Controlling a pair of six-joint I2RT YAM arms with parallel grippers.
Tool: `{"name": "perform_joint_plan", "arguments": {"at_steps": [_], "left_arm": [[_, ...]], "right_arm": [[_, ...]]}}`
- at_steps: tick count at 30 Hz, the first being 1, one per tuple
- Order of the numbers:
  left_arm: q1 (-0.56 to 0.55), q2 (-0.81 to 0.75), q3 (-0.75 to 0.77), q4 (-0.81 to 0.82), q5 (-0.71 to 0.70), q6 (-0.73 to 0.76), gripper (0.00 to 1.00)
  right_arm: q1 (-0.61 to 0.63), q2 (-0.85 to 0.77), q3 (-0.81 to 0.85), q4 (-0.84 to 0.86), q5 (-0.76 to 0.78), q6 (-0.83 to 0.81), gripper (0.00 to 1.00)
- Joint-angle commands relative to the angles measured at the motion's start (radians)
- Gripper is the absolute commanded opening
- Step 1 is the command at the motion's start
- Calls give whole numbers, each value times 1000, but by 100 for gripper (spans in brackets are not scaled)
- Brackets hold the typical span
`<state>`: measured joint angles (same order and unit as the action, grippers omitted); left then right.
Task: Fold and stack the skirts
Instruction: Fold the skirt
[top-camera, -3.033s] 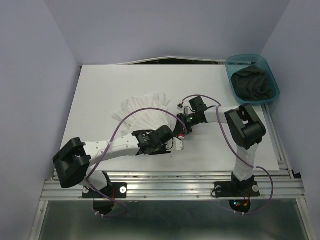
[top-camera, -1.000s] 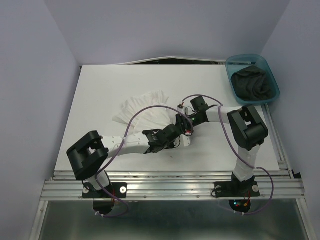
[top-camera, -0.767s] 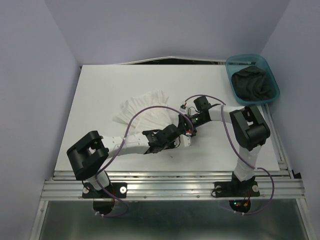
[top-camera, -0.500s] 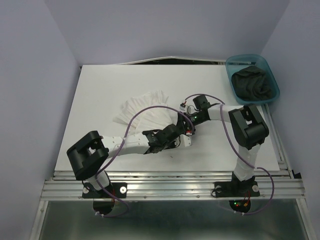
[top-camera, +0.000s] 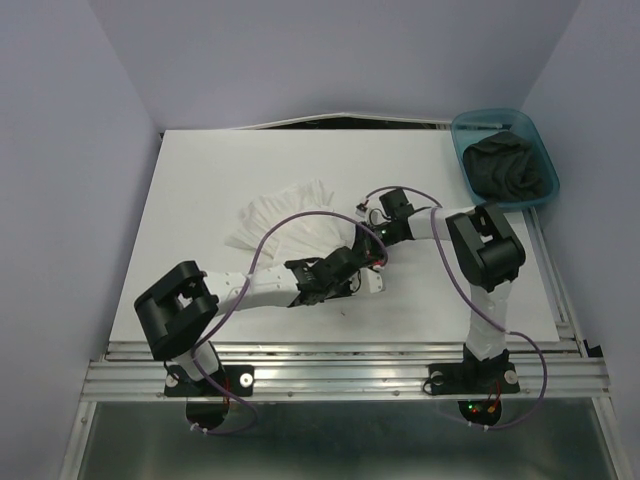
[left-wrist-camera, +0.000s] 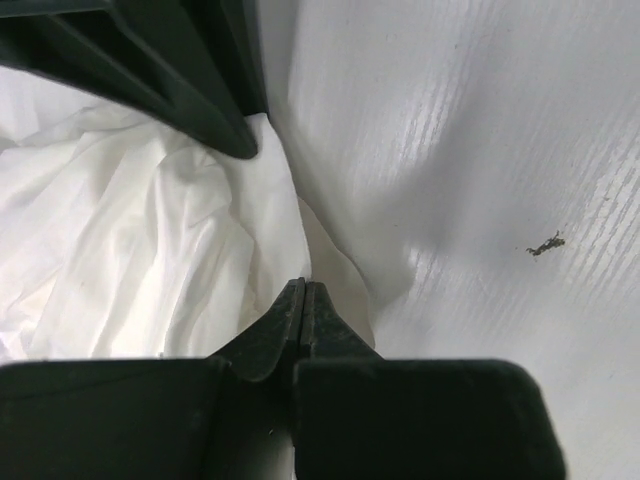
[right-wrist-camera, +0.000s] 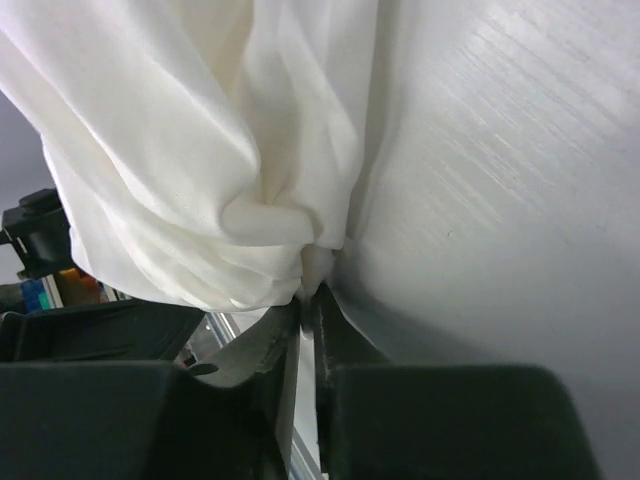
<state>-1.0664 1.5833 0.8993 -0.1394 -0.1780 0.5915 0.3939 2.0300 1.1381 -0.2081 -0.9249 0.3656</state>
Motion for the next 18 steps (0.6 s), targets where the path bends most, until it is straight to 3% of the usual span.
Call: {"name": "perform_joint_plan", "arguments": {"at_steps": [1,3,6,7,8,13,18], "left_arm": [[43,-61,65,-38,54,-54,12],[112,-104,117,-109,138,-71,33],[258,-218,193,-218,325,-101,50],[296,-276,203,-245,394,-99,63],[330,-307,201,-284,403,-95,66],[512,-448,87,-371,432,-58,70],[646,-405,13,-385,477,-45,70]], "right_arm": [[17,15,22,38,55,-28,6],[17,6,22,29,69,-46,1],[17,-2,20,19,89,-59,1],[17,-7,22,9,90,-68,1],[17,-8,22,4,92,-73,1],[17,-50,14,-23,78,-74,1],[17,-91,0,-56,69,-102,1]]}}
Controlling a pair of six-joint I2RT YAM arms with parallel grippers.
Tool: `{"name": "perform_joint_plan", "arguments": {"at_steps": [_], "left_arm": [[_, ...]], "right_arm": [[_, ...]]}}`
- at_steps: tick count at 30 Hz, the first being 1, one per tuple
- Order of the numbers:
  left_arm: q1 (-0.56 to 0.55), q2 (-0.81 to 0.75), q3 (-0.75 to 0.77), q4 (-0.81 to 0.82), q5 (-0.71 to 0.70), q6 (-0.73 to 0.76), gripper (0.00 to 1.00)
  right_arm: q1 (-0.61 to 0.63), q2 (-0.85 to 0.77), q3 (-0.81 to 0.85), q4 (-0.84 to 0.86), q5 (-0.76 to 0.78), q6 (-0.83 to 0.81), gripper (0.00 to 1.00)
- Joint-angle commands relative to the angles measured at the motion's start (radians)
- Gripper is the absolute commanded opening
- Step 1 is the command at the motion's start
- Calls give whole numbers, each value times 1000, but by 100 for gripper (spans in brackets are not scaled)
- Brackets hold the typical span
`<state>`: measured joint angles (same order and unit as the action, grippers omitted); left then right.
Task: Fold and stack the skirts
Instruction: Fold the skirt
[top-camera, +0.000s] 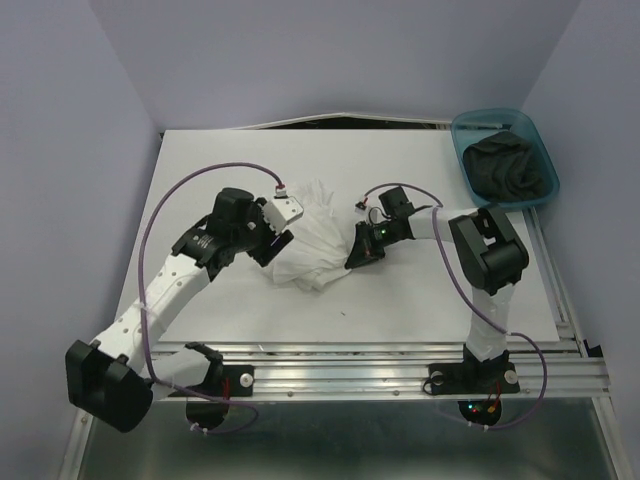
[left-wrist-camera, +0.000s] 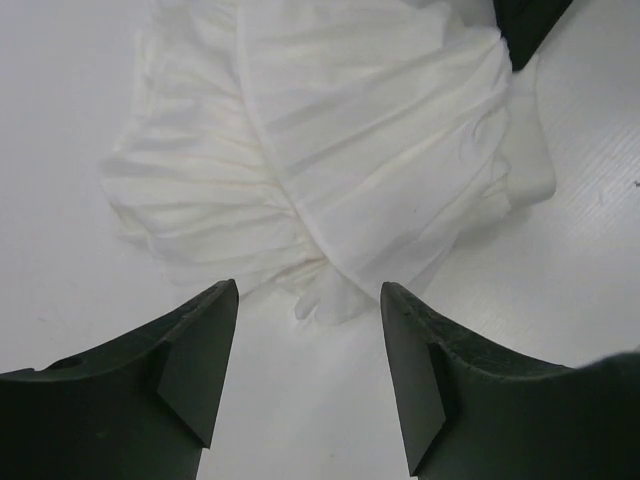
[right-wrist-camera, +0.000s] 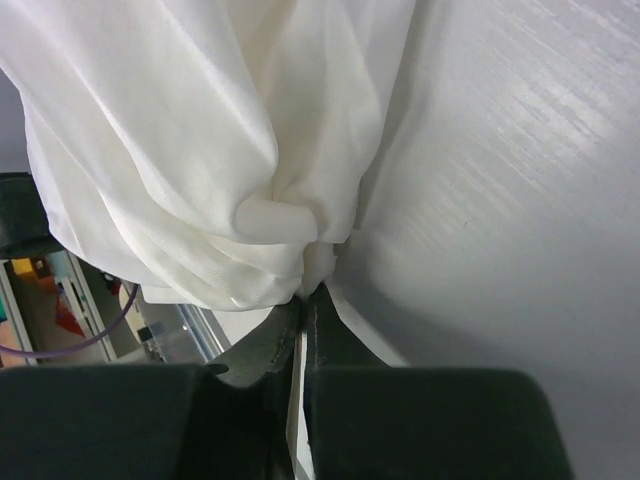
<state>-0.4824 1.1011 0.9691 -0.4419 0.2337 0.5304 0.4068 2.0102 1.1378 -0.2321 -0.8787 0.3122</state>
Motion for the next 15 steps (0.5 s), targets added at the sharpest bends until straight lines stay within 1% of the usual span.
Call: {"name": "perform_joint_plan", "arguments": {"at_steps": [1,3,4,6,7,10,13,15], "left_arm": [[94,109,-53,-75,69,10,70],[114,155,-35,-60,75,-3,70],[119,207,-24,-61,91,-19,70],[126,253,-10,-66,156,-21,71],[128,253,-12,-58,156,-21,71],[126,259,-26,-21,236,-23,72],[127,284,-33,5,265,-46,72],[123,307,-17,16,271,-60,68]], "right_arm": [[4,-74,-1,-50,23,-56,1],[4,-79,-4,-64,21,-62,1],[4,-80,-10,-70,20,-70,1],[4,-87,-18,-72,20,-70,1],[4,-87,-18,-72,20,-71,1],[4,-94,-19,-84,20,-85,1],[4,-96,-21,-99,21,-101,1],[13,-93,-23,-110,15,-108,1]]}}
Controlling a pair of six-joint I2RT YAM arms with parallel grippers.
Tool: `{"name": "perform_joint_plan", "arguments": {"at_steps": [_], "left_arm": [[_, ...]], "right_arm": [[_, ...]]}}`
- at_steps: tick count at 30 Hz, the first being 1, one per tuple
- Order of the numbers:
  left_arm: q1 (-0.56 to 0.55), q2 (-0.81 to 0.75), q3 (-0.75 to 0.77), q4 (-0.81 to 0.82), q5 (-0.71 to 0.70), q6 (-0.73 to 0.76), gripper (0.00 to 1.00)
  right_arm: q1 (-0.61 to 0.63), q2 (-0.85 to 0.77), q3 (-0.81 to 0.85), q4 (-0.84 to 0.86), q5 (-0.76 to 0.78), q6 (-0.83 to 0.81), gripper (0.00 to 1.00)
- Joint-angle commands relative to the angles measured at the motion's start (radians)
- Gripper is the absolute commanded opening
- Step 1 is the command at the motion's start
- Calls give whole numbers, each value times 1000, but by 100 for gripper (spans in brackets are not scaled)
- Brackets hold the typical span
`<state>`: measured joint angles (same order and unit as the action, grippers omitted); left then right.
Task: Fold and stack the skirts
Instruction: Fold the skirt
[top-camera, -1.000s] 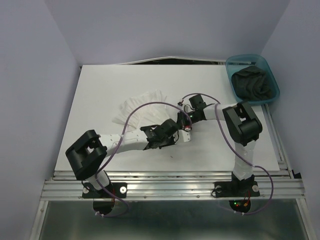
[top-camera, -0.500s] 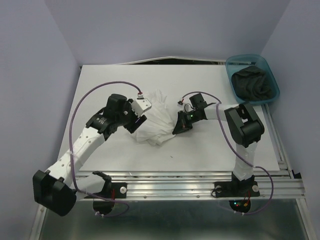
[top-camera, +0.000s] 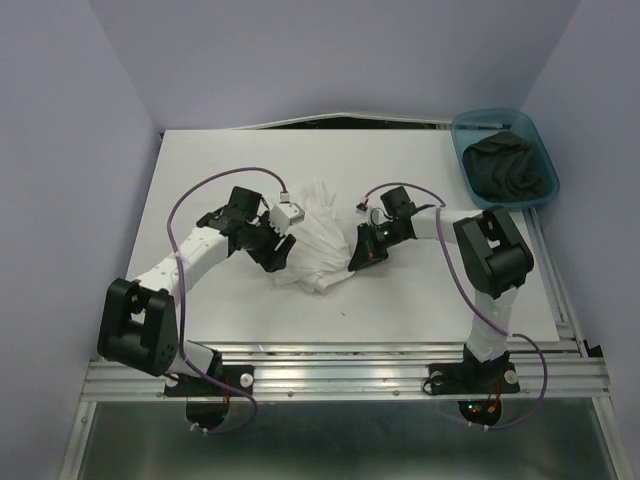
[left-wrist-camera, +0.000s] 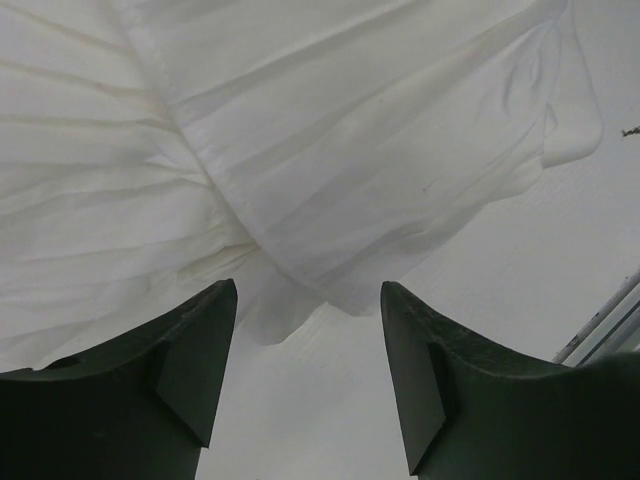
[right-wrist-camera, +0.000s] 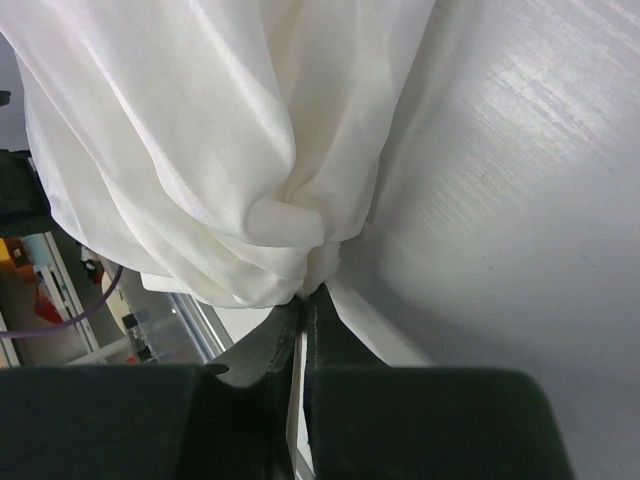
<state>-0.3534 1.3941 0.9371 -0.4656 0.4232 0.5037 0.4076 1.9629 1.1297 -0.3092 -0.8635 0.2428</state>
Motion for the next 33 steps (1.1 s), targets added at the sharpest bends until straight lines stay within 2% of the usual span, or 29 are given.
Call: {"name": "perform_joint_plan", "arguments": {"at_steps": [1,11,12,14,15,16,18,20,23,25,33], "left_arm": [[-6,31,16,50,69,-42,67],[-7,132,31,130,-11,-109,60],[-7,123,29,131,-5,-110,51],[-7,100,23,140,11,-109,43],[-7,88,22,146,17,-108,34],[-6,62,22,148,20,-111,29],[-7,36,38,147,16,-111,21],[-7,5,58,143,-13,-108,19],[-7,-9,103,127,-47,-91,11],[-7,5,143,119,-64,-77,2],[-13,173,322,151,-107,-42,0]], "right_arm": [[13,-45,-16,-37,-2,-45,1],[13,-53,-30,-62,-3,-73,1],[13,-52,-30,-62,-5,-74,1],[13,-52,-25,-65,-3,-80,1],[13,-50,-25,-68,-2,-85,1],[13,-47,-24,-74,4,-88,1],[13,-41,-24,-74,18,-91,1],[13,-33,-25,-79,37,-99,1],[13,-27,-25,-83,50,-109,1],[13,-30,-25,-84,52,-111,1],[22,-38,-39,-85,55,-123,1]]}}
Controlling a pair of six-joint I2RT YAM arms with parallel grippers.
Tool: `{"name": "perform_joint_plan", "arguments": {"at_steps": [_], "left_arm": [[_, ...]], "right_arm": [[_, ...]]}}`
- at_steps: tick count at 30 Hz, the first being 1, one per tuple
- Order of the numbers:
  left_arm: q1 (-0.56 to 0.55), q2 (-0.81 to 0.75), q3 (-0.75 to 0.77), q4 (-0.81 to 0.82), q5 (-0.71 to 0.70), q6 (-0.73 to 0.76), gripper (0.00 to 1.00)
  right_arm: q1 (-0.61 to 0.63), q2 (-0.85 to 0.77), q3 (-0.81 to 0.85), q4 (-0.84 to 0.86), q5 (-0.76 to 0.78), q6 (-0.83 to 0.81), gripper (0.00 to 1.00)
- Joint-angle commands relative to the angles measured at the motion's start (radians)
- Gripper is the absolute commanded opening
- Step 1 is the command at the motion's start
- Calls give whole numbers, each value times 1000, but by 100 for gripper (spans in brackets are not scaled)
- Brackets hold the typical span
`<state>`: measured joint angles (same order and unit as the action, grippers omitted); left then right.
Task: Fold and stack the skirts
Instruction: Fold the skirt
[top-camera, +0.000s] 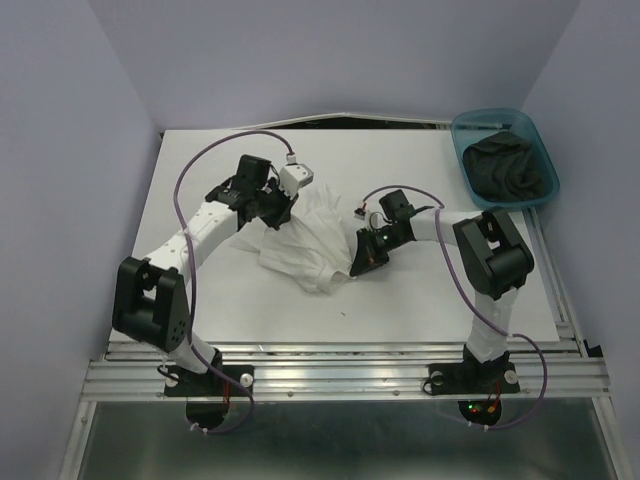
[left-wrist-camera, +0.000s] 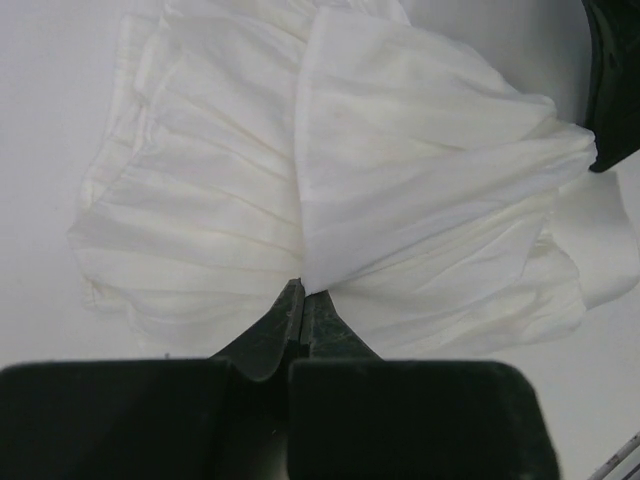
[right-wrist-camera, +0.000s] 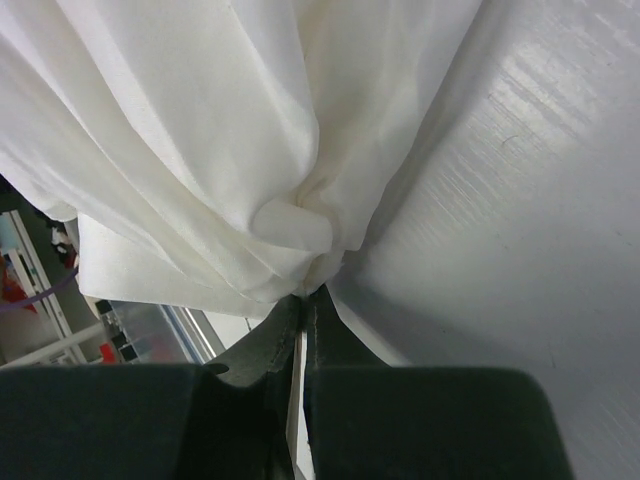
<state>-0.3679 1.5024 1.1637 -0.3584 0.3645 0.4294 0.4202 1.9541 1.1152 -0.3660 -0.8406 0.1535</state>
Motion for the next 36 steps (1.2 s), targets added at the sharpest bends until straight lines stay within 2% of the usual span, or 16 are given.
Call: {"name": "perform_joint_plan", "arguments": {"at_steps": [1,8,15,16,18,19,22,27,30,31,33,34,36], "left_arm": [[-2,90,111,55,-55,34,0],[-14,315,255,137,-137,40,0],[-48,423,304,177,-171,60,0],[-52,441,309,174,-177,68,2],[-63,449,312,158,-191,74,14],[-63,444,310,154,-191,74,30],[-60,382,303,142,-200,77,47],[-55,139,246,85,-170,162,61],[-62,-34,125,88,-151,213,69],[-78,-115,46,88,-148,265,78],[-121,-192,-43,90,-177,336,79],[-153,-230,-141,95,-200,373,79],[-274,-339,-244,128,-291,457,79]], "right_arm": [[9,-32,-26,-28,34,-37,1],[9,-61,-34,-45,52,-58,1],[9,-83,-57,-45,61,-57,1],[9,-84,-57,-45,64,-57,1],[9,-90,-55,-47,72,-52,1],[9,-98,-54,-47,74,-51,1],[9,-109,-57,-45,63,-39,1],[9,-116,-60,-42,22,-3,1],[9,-124,-81,-7,-43,58,1],[9,-129,-110,33,-55,92,1],[9,-124,-130,56,-78,110,1],[9,-120,-133,59,-83,115,1],[9,-98,-132,58,-101,126,1]]}}
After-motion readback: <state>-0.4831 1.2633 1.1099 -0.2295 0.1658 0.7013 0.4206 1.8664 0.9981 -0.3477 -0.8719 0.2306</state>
